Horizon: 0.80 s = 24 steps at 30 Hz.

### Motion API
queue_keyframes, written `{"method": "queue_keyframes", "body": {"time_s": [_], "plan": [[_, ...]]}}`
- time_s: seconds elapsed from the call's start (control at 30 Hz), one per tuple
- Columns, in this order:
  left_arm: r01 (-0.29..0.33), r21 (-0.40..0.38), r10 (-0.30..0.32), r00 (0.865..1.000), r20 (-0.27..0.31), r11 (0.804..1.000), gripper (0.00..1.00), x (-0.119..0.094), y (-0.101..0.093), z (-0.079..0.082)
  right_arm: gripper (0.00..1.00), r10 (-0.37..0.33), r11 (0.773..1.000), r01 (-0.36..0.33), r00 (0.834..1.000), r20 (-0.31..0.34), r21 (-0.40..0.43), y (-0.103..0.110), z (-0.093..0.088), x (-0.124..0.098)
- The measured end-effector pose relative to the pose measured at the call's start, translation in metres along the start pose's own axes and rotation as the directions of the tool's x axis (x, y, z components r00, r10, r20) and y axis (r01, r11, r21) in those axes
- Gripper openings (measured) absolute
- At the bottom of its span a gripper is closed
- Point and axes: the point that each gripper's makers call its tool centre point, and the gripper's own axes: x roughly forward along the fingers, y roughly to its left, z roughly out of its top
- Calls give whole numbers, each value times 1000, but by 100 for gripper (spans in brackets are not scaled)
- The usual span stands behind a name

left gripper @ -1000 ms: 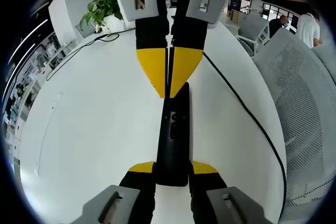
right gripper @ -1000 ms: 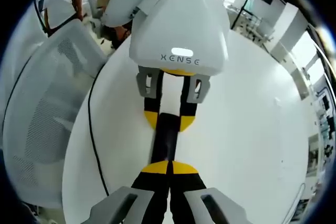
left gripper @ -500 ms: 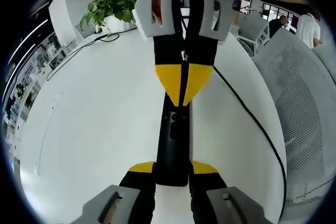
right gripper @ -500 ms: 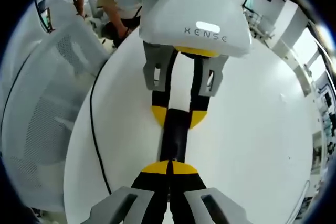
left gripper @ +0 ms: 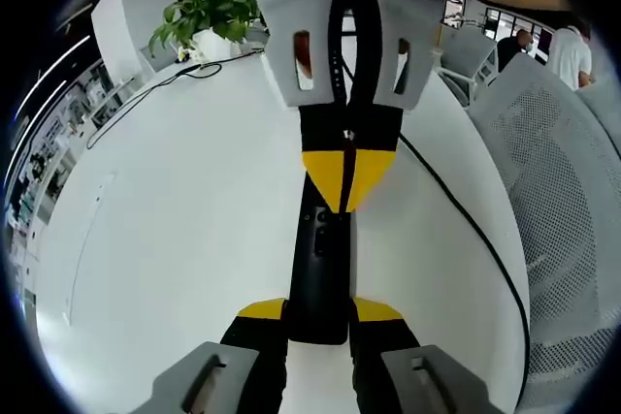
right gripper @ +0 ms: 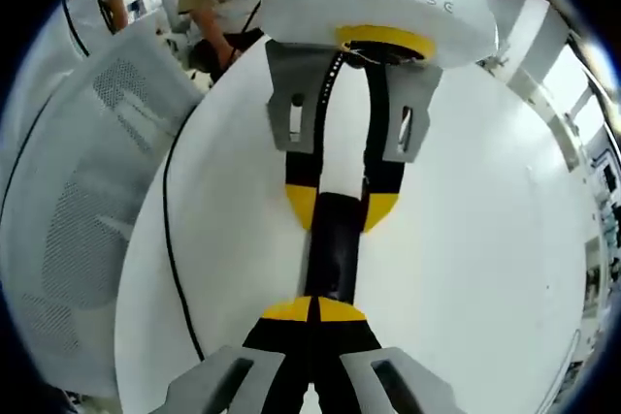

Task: Press the specified remote control buttons in sequence, fully releasing each button before pressing the next.

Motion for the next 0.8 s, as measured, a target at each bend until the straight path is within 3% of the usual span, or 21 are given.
{"method": "queue_keyframes", "body": {"time_s": [0.8], "plan": [[1,-8,-1,1000,2,1000,23,0,-1,0,0,16,1000,-16,1000,0,6,-1,-2,7]]}}
